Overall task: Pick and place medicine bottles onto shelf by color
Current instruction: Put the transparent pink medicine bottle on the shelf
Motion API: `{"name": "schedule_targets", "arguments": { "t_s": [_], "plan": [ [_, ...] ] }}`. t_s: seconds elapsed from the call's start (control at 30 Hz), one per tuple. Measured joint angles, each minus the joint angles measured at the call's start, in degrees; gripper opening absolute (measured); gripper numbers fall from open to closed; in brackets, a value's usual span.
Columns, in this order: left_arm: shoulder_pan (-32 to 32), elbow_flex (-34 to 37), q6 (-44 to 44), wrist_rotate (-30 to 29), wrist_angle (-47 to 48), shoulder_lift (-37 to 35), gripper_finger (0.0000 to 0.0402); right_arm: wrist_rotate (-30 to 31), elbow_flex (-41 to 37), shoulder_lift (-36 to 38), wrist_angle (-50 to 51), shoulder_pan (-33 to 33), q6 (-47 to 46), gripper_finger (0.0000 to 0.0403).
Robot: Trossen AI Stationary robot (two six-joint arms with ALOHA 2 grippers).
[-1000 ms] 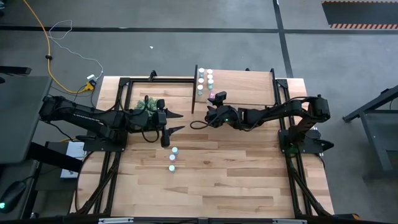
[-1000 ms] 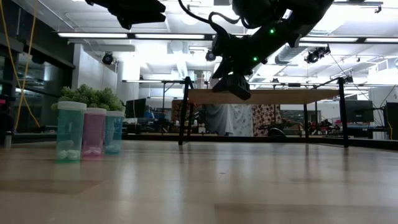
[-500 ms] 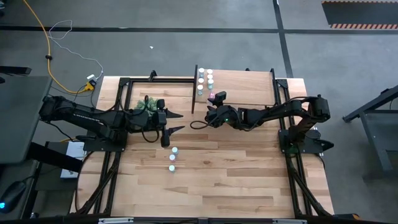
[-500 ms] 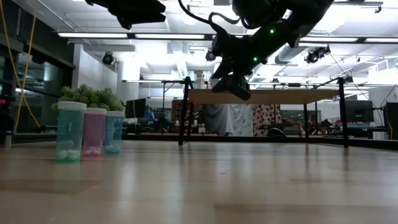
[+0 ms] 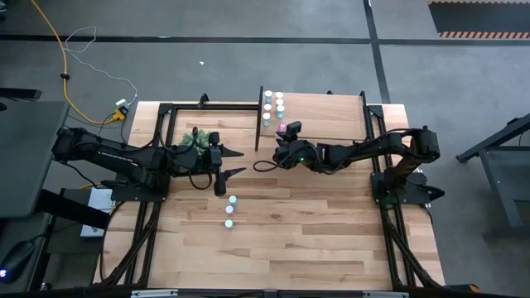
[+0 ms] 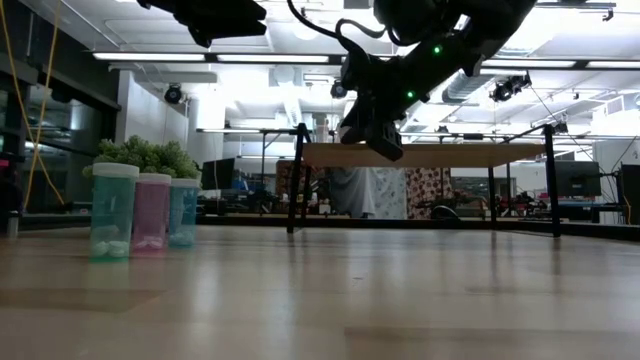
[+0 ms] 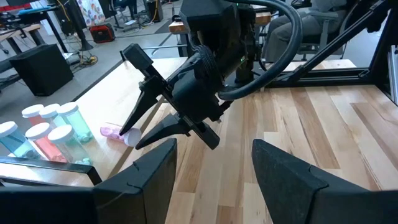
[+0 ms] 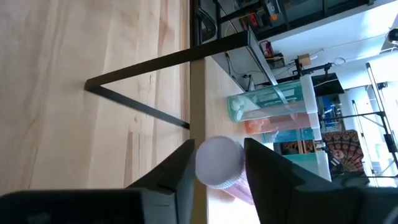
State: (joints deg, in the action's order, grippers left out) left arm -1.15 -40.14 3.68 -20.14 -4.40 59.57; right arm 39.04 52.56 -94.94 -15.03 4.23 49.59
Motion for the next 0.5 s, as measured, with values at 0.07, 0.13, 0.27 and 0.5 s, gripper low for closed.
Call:
{"name": "schedule_targets", "arguments": {
  "t_s": [0.07,0.13,0.27,0.5],
  "plan": [
    [0.0,0.0,0.0,0.0,0.0,0.0,0.0200,0.0,0.0,0.0,0.0,0.0,0.0,0.0110],
    [0.0,0.0,0.4,0.0,0.0,0.0,0.0200,0.0,0.1,0.0,-0.1,0.0,0.0,0.0103],
    [0.0,0.0,1.0,0.0,0.0,0.0,0.0200,0.0,0.1,0.0,-0.1,-0.2,0.0,0.0091],
    [0.0,0.0,1.0,0.0,0.0,0.0,0.0200,0.6,0.0,0.5,-1.2,-1.9,-0.1,0.0061]
  ]
}}
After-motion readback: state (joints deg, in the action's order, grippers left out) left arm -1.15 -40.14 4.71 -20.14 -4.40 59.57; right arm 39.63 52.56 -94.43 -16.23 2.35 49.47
